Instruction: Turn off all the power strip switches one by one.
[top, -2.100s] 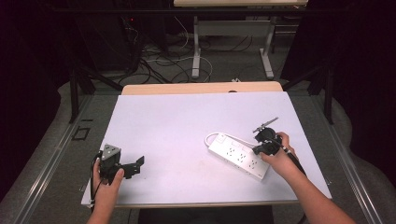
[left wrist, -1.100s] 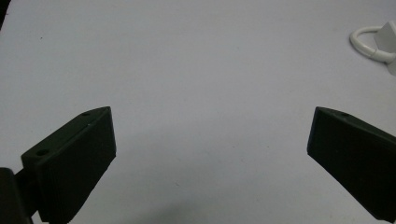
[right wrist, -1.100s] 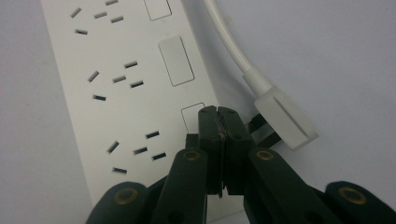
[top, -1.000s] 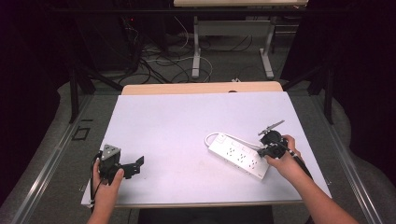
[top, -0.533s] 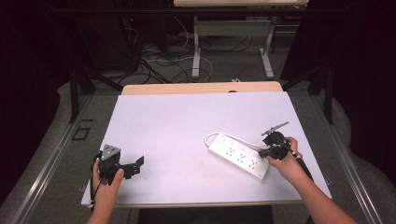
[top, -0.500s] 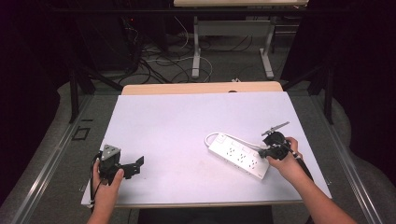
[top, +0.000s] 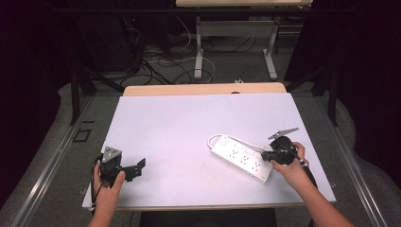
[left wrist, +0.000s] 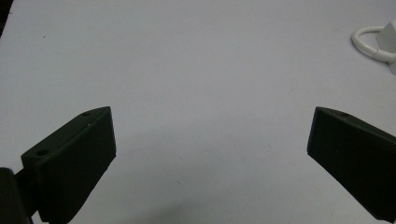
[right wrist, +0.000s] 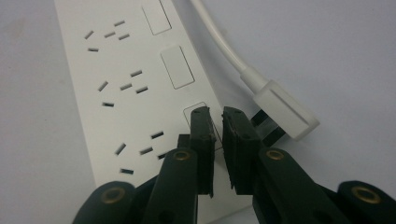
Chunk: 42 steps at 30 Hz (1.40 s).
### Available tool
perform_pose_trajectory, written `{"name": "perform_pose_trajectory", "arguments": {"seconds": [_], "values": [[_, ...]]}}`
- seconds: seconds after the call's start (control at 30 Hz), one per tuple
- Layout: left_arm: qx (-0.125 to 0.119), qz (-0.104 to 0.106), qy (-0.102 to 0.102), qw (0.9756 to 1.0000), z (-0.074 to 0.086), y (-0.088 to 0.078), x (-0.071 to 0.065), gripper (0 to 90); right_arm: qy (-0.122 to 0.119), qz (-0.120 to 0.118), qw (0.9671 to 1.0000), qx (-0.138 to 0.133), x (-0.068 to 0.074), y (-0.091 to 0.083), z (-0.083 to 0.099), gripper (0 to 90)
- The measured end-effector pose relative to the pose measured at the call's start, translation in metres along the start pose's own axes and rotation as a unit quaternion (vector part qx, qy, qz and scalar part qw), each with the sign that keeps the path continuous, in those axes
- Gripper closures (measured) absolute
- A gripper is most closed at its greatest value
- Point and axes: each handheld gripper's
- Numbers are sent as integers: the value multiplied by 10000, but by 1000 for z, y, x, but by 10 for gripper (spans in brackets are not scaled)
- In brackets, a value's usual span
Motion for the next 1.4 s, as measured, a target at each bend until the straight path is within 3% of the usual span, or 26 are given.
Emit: {"name": "perform_pose_trajectory", "arguments": {"seconds": [0.2, 0.4, 0.53, 0.67, 0.73, 0.9, 1.03, 1.07, 1.1, 1.2, 1.23, 1.27, 1.3, 1.4], "values": [[-12, -1, -24, 10000, 0, 0, 0, 10, 17, -15, 9996, -297, 3, -10, 2, 748], [-2, 3, -32, 10000, 0, -1, 1, 10, -165, 126, 9968, -772, 1, -25, 5, 586], [1, 1, -28, 10000, 0, -1, 1, 10, -113, 167, 9930, -1168, -2, -36, 13, 509], [4, -1, -28, 10000, 0, -1, 1, 10, -119, 443, 9897, -1353, -6, -45, 24, 406], [7, -3, -36, 10000, 0, -1, 1, 10, 20, 581, 9876, -1457, -8, -50, 31, 397], [15, -25, -57, 10000, 0, 0, 2, 10, 469, 623, 9808, -1788, -16, -57, 50, 381], [22, -18, -82, 10000, 0, 0, 2, 10, 557, 801, 9756, -1967, -22, -56, 63, 264], [14, -22, -98, 9999, 1, 0, 2, 10, 610, 899, 9718, -2095, -22, -53, 65, 244], [29, -25, -107, 9999, 1, 0, 2, 10, 602, 887, 9736, -2014, -24, -54, 68, 223], [29, -22, -107, 9999, 1, 1, 2, 10, 670, 1039, 9704, -2074, -25, -50, 73, 161], [10, -25, -102, 9999, 1, 1, 3, 10, 720, 1129, 9674, -2151, -25, -49, 74, 156], [7, -23, -102, 9999, 0, 1, 3, 10, 701, 1106, 9687, -2111, -25, -49, 75, 152], [9, -25, -97, 9999, 0, 1, 3, 10, 732, 1180, 9663, -2167, -24, -48, 76, 151], [31, -19, -105, 9999, 1, 1, 3, 10, 697, 1306, 9636, -2227, -25, -46, 80, 133]]}}
Point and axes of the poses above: each handheld gripper's, and its own axes: y roughly forward along the jaws, z roughly out of its underside, x roughly to its left, and after that the axes turned 14 degrees about -z, right-handed
